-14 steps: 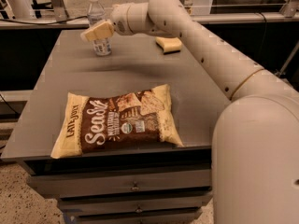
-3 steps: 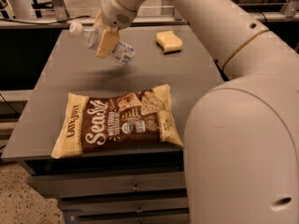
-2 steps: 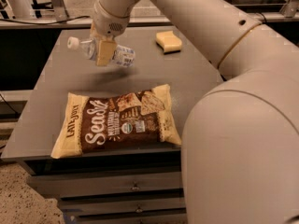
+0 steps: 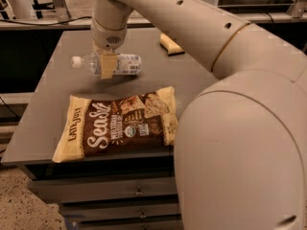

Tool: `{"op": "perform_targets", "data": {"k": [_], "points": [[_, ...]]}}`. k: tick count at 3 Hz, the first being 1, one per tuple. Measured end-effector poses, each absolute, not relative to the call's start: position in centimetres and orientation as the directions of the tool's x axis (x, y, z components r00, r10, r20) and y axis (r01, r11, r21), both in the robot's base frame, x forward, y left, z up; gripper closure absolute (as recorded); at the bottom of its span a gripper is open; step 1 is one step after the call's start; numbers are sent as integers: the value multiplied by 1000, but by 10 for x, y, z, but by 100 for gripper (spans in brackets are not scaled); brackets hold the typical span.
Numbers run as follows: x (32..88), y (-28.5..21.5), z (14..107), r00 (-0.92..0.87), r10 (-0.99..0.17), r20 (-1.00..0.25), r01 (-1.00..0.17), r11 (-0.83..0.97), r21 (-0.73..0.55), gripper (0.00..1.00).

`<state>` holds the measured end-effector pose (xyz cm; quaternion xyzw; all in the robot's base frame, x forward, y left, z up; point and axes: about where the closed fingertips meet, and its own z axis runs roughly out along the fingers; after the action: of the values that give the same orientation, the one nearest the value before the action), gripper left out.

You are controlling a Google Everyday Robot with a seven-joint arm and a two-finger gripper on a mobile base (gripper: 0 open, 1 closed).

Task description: Knock blue plastic bottle over

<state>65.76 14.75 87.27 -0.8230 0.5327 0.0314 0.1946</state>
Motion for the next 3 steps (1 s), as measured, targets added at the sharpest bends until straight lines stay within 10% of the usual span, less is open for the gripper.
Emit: {"op": "perform_targets", "data": {"k": [3], "points": [[656, 150, 853, 400, -876, -270, -910, -345, -229, 12]]}}
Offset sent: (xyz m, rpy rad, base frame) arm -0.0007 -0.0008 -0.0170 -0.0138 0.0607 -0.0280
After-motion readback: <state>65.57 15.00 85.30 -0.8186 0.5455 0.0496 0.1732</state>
